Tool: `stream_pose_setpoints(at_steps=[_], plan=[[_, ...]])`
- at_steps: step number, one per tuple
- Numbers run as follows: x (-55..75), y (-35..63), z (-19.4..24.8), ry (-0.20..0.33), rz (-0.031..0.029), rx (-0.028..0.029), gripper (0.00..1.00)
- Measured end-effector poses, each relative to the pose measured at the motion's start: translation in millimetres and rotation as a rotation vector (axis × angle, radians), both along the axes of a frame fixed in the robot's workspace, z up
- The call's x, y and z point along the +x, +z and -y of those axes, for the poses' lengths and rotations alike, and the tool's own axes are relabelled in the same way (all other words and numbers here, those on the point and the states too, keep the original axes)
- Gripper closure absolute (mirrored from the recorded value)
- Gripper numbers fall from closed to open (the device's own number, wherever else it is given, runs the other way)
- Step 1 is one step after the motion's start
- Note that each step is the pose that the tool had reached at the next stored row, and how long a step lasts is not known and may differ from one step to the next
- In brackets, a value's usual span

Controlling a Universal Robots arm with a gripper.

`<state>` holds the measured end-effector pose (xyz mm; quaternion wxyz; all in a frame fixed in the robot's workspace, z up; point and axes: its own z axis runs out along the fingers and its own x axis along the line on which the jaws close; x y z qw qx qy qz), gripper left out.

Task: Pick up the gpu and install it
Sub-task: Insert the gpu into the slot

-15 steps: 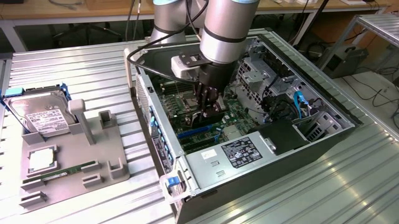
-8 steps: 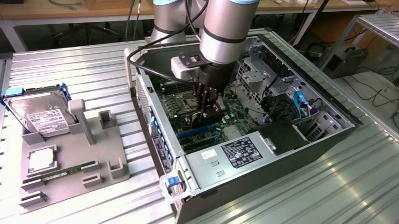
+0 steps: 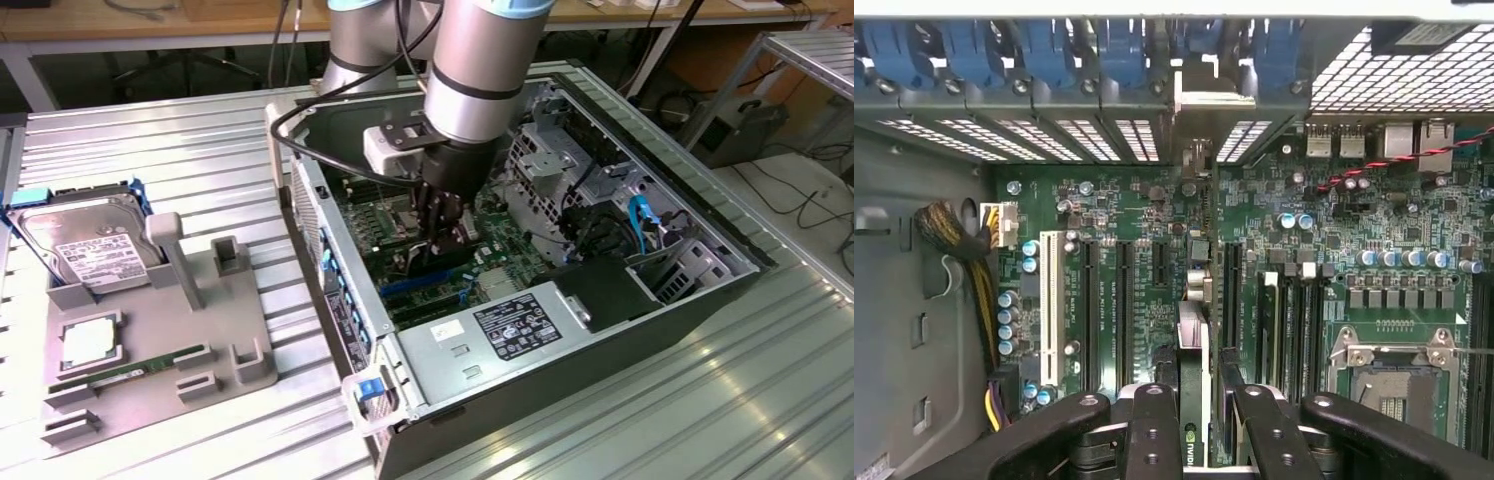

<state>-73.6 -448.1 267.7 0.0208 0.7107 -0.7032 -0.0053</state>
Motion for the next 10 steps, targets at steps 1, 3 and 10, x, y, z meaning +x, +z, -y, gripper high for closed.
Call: stream_pose_setpoints(at_steps=[1,3,10], plan=[[-0.6,-1.8,0.0,0.000,-0.0018,0.0002,0.74],[-1.0,-4.3,0.1,0.000,-0.0083,0.0000,0.74],[-0.8,0.4,2.4,0.003,-0.0124,0.0020,0.74]])
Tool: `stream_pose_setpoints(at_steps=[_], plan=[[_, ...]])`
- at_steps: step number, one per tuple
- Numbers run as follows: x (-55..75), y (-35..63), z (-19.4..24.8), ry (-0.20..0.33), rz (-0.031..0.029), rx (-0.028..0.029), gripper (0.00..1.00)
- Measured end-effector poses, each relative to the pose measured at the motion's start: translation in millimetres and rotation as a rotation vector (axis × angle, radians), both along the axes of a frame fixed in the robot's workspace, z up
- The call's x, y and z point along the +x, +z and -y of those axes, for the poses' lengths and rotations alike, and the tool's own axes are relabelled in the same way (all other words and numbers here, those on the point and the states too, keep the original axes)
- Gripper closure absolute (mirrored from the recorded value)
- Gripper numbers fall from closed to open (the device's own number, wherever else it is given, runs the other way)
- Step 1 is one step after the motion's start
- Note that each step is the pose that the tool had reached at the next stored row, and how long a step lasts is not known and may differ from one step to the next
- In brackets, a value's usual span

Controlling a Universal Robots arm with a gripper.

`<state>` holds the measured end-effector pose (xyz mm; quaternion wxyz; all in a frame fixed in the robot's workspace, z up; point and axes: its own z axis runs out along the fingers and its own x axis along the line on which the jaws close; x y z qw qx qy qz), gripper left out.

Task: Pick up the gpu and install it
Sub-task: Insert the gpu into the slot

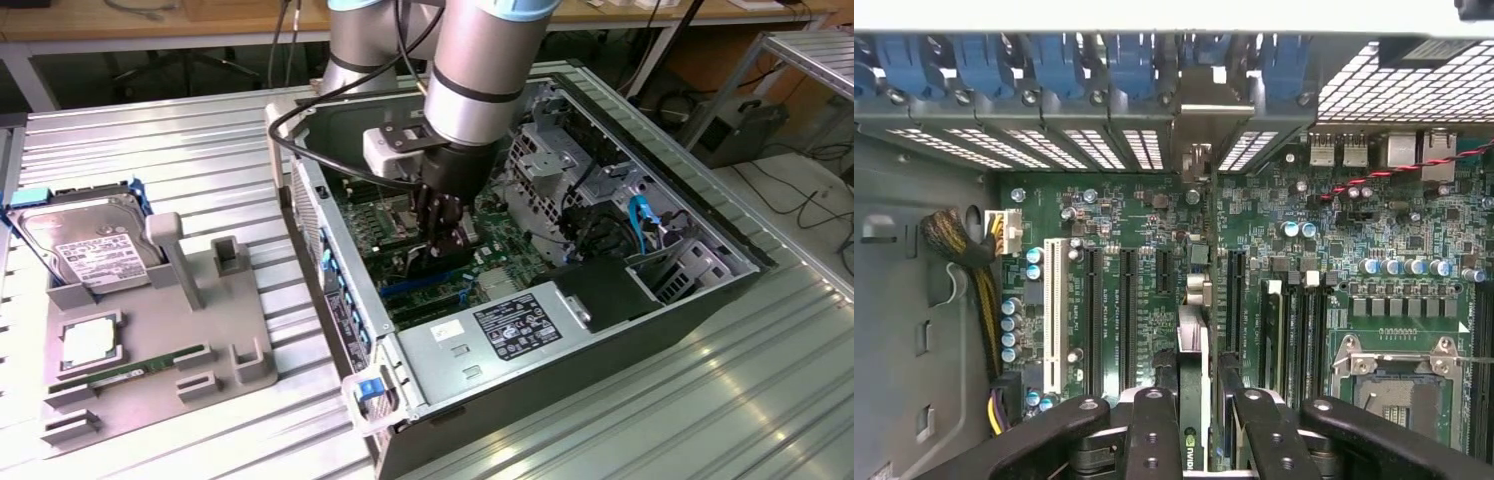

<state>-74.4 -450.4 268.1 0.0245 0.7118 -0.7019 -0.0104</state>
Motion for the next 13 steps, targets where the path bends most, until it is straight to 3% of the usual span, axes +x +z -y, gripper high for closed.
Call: stream_pose_setpoints(at_steps=[8,13], plan=[[-0.1,-7.8,0.0,0.000,-0.0001,0.0075,0.74],[0.0,-9.1,0.0,0.000,0.0000,0.0217,0.74]])
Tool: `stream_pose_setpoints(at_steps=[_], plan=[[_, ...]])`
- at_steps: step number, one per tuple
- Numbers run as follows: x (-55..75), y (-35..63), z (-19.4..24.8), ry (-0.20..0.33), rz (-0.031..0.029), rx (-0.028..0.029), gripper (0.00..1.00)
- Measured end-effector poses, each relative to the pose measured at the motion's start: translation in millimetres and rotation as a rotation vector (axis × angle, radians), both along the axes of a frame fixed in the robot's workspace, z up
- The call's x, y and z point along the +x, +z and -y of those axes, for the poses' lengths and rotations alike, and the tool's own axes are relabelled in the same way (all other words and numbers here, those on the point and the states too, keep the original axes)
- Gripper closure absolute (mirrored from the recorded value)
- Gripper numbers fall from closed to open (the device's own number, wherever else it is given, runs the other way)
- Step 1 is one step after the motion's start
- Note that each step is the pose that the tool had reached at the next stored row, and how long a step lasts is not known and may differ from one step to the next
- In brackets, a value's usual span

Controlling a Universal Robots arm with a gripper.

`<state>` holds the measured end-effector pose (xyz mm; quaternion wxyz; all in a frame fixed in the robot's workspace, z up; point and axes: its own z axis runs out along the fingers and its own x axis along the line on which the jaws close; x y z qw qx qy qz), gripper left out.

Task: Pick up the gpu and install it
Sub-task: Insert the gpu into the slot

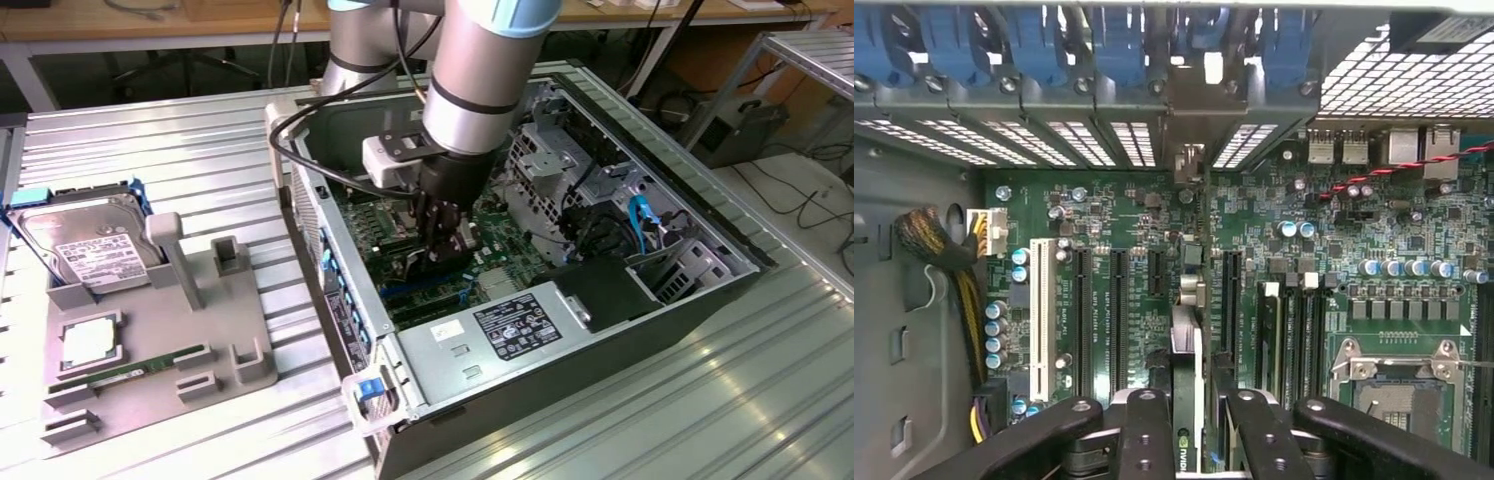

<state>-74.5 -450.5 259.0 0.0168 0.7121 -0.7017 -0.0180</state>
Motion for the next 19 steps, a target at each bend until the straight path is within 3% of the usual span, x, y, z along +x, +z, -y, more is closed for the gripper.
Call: stream_pose_setpoints(at_steps=[7,14,16,17,19], plan=[[0.0,-0.9,0.0,0.000,-0.0001,0.0231,0.74],[-0.1,-2.0,0.2,0.000,0.0006,0.0317,0.73],[-0.1,-1.2,0.6,0.000,0.0002,0.0310,0.68],[0.0,0.1,0.5,0.000,0.0002,0.0317,0.60],[0.0,11.1,0.5,0.000,0.0000,0.0317,0.60]])
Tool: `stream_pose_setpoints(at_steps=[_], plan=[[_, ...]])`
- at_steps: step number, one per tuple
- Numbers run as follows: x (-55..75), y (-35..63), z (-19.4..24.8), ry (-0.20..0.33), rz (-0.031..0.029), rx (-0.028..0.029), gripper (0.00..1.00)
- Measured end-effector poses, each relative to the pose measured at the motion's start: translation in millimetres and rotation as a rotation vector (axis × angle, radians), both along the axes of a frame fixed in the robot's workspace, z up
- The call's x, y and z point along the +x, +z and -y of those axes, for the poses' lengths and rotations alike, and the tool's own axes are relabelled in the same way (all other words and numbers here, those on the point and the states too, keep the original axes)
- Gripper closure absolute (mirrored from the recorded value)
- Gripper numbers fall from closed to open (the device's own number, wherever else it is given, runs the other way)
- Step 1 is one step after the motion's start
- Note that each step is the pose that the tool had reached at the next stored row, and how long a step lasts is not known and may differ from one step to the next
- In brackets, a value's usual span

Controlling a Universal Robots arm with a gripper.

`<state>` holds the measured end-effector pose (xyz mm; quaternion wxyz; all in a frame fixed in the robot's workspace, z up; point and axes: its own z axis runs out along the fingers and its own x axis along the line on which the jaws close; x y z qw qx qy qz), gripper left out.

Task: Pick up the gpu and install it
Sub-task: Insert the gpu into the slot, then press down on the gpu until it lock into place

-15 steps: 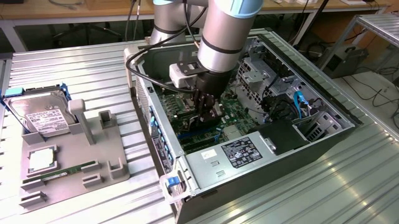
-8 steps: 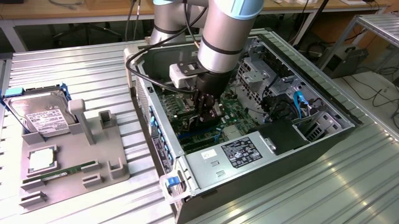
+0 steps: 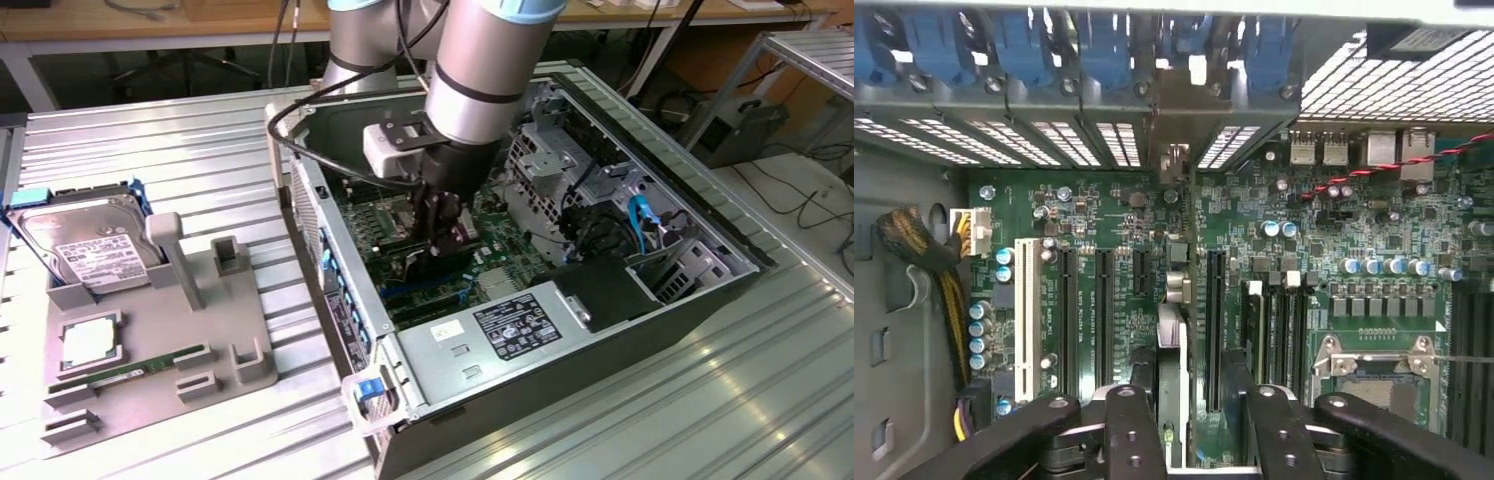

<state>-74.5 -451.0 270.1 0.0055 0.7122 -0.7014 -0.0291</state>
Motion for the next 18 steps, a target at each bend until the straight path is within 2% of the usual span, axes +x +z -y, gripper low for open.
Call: stream_pose_setpoints(at_steps=[2,4,9,13,18], plan=[[0.0,15.8,-0.7,0.000,0.0000,-0.0001,0.60],[0.0,20.2,-1.1,0.000,0.0000,0.0000,0.60],[-5.0,20.7,-2.7,0.000,0.0000,0.0000,0.62],[-8.7,17.6,-3.1,0.000,0.0002,0.0000,0.87],[-9.0,9.1,-3.1,0.000,0.0002,0.0000,0.89]])
